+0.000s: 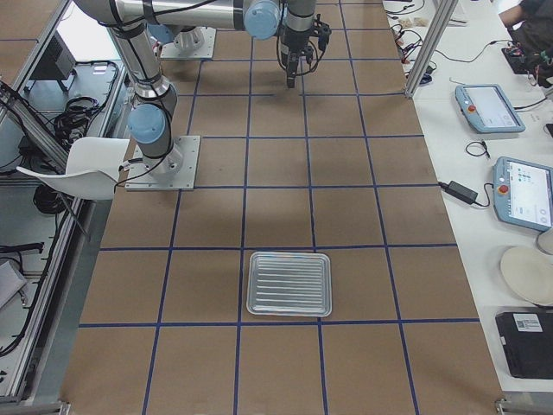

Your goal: Place bearing gear from tray to pile

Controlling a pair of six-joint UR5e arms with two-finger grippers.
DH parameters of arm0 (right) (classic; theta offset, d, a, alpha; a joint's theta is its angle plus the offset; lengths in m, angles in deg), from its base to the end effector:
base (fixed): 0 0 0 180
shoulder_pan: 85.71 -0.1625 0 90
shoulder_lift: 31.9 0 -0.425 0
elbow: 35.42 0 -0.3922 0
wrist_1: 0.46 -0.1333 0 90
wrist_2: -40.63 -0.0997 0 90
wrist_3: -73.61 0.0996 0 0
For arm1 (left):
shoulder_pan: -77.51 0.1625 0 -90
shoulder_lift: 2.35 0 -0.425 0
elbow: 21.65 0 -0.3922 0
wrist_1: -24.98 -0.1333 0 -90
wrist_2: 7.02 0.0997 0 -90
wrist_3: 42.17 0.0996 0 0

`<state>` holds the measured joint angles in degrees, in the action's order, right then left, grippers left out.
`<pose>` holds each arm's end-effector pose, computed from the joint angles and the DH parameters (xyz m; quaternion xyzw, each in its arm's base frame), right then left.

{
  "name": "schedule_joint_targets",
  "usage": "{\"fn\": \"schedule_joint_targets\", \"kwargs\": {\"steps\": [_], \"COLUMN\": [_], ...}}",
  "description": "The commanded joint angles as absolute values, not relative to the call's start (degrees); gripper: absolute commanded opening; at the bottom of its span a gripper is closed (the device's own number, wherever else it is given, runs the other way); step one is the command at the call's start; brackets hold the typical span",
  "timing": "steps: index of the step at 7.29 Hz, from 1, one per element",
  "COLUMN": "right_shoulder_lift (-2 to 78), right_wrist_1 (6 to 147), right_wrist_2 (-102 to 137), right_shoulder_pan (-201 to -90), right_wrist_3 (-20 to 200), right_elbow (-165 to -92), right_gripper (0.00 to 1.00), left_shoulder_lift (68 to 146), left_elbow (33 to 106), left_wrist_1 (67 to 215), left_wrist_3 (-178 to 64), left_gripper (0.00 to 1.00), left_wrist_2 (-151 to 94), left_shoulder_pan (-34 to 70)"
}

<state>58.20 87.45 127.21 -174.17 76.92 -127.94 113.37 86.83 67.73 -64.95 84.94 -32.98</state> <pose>0.1262 -0.4862 0.4640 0.0434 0.9978 0.0398 0.0292 -0.3214 -0.4889 0.1779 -0.0204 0.9993 -0.0310 0.0061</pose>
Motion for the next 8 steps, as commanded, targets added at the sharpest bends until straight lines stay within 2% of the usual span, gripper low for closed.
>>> {"fn": "schedule_joint_targets", "kwargs": {"steps": [1,3,5,8], "right_shoulder_lift": [59.15,59.24,60.03,59.95], "right_wrist_1": [87.17,87.17,87.25,87.34], "right_wrist_2": [127.91,130.96,130.72,130.02], "right_shoulder_pan": [-174.22,-174.31,-174.31,-174.31], "right_wrist_3": [76.68,76.59,76.33,76.15], "right_elbow": [-128.23,-129.89,-129.99,-129.55], "right_gripper": [1.00,1.00,1.00,1.00], "left_shoulder_lift": [109.65,107.00,104.89,105.14], "left_elbow": [81.84,77.68,78.55,81.08], "left_wrist_1": [73.62,86.10,90.00,92.05], "left_wrist_3": [-64.58,-62.30,-53.48,-25.99], "left_gripper": [0.00,0.00,0.00,0.00], "left_wrist_2": [84.92,85.97,85.89,86.67], "left_shoulder_pan": [-32.10,-26.51,-13.88,9.40]}}
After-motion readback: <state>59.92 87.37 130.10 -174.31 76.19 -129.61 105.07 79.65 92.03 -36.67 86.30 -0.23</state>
